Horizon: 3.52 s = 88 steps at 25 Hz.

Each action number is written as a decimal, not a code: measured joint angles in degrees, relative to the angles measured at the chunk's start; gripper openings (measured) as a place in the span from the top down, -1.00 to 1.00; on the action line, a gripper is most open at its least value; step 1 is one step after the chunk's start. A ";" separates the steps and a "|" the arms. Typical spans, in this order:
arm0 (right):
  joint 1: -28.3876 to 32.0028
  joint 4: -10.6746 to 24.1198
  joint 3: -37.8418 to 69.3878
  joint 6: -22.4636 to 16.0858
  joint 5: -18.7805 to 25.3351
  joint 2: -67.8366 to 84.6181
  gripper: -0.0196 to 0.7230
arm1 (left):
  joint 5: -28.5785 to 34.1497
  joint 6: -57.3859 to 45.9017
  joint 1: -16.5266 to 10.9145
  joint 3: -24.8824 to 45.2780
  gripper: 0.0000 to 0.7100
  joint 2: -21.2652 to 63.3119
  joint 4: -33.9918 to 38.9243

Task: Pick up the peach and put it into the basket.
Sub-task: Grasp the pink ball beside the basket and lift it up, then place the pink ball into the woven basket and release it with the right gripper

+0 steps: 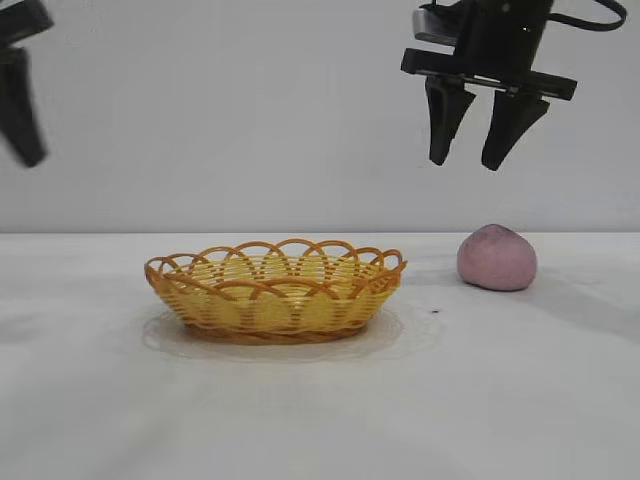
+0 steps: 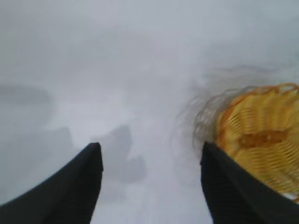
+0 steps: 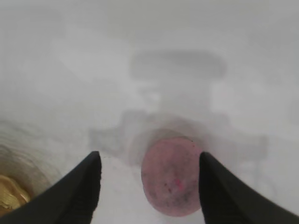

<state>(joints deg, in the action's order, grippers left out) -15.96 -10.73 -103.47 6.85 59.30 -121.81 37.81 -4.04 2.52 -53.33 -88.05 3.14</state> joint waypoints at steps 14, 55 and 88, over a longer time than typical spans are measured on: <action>0.00 -0.31 0.00 0.00 -0.08 0.00 -0.20 | 23.59 -1.28 7.76 0.00 -0.04 43.99 -0.63; 0.00 5.36 0.00 -0.26 9.14 -5.32 -0.03 | 26.83 -1.40 7.65 25.42 -0.04 89.13 0.91; -19.27 -5.71 0.07 7.51 9.30 -5.41 0.37 | 26.60 -1.32 -7.64 25.55 -0.04 89.13 0.81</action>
<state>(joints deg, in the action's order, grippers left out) -35.23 -16.43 -103.40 14.35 68.60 -127.21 64.42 -5.36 -5.12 -27.79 1.08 3.95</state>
